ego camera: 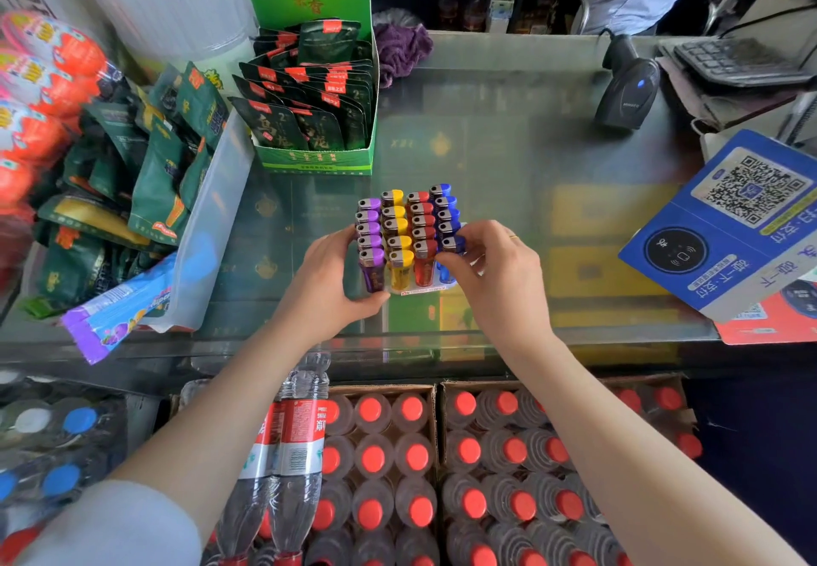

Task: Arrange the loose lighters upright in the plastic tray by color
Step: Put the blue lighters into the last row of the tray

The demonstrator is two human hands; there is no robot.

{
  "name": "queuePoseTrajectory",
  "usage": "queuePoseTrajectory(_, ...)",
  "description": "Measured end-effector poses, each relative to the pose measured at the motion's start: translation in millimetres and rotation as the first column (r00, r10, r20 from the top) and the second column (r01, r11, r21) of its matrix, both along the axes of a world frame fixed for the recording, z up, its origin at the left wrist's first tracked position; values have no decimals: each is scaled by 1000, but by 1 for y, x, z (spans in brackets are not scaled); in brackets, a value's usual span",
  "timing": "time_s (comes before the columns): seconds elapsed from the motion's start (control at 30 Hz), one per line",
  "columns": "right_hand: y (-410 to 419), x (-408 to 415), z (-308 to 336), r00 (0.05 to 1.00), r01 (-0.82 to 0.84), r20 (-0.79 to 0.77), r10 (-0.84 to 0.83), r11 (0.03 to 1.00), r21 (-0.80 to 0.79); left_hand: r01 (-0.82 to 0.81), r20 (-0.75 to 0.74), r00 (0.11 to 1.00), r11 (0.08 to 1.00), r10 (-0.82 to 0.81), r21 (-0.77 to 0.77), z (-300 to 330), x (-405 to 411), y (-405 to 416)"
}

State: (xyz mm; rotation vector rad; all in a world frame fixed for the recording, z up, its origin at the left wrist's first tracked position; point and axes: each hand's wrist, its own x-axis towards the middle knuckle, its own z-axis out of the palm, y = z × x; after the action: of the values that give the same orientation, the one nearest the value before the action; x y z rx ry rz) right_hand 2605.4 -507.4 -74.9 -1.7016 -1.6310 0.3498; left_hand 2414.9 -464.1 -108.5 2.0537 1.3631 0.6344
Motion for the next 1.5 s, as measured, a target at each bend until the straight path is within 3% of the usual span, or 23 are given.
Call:
queuePoseTrajectory(0.2,-3,-2,-7,993,46,-108,-40,998,50,-4,10,1000,1000,4,-1,0,0,0)
queuePoseTrajectory(0.33,-2,7,-7,985,-20,-170,20,1000,1,1,17,1000,1000,-1,6,2,1,-2)
queuePoseTrajectory(0.47,-7,12,-25,999,-41,-19,39,992,-118,-16,-4,1000,1000,16,-6,3,1,-2)
queuePoseTrajectory(0.63,-4,9,-38,989,-56,135,61,998,-38,-77,-44,996,997,76,-16,-3,4,-1)
queuePoseTrajectory(0.83,1,19,-31,982,-95,149,113,988,-119,-133,-20,991,991,134,13,-6,7,-1)
queuePoseTrajectory(1.1,4,43,-29,891,-165,404,209,976,-141,-147,-199,964,977,177,154,-5,-11,-10)
queuePoseTrajectory(1.23,11,32,-32,876,-162,440,197,980,-116,-131,-271,942,961,197,244,-1,-18,-16)
queuePoseTrajectory(1.5,38,-6,-27,890,-157,395,229,966,-207,-210,-214,930,909,300,361,17,-53,-26)
